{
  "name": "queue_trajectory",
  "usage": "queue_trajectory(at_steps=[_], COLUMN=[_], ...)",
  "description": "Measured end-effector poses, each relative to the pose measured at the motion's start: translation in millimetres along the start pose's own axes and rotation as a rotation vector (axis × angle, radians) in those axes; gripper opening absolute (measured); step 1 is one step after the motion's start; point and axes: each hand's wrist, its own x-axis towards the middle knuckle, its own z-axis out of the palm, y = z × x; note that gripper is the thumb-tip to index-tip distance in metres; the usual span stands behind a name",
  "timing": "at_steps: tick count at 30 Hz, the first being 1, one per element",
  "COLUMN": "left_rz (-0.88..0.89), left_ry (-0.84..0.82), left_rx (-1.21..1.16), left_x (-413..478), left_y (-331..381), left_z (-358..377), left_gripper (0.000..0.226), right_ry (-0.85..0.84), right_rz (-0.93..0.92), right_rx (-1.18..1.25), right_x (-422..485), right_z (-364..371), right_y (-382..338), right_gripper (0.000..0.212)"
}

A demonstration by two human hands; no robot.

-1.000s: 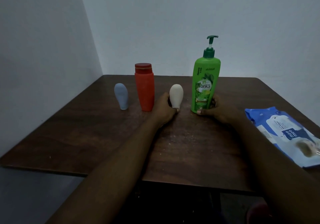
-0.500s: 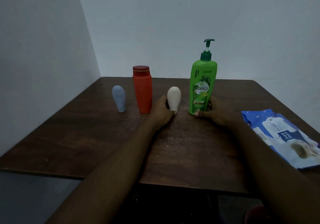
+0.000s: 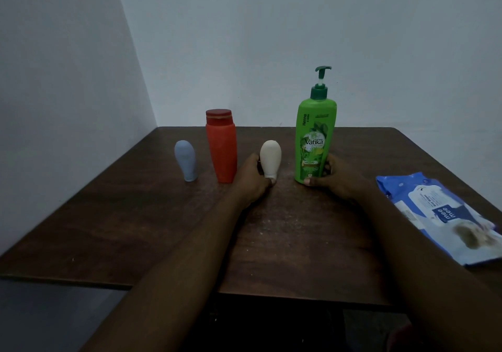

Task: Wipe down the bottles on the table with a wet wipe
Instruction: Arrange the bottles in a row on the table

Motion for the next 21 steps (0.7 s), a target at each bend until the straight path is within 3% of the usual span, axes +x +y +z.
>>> queue_trajectory(at_steps=[21], left_rz=[0.016], left_ry=[-0.011], left_rx=[-0.008], left_x=[1.9], left_y=[-1.4], left_z=[0.6], left_gripper=[0.07], right_ry=[0.004], right_rz=[0.012], right_rx=[-0.012], right_x=[0.0], right_z=[-2.9], right_y=[0.4], right_gripper=[0.062])
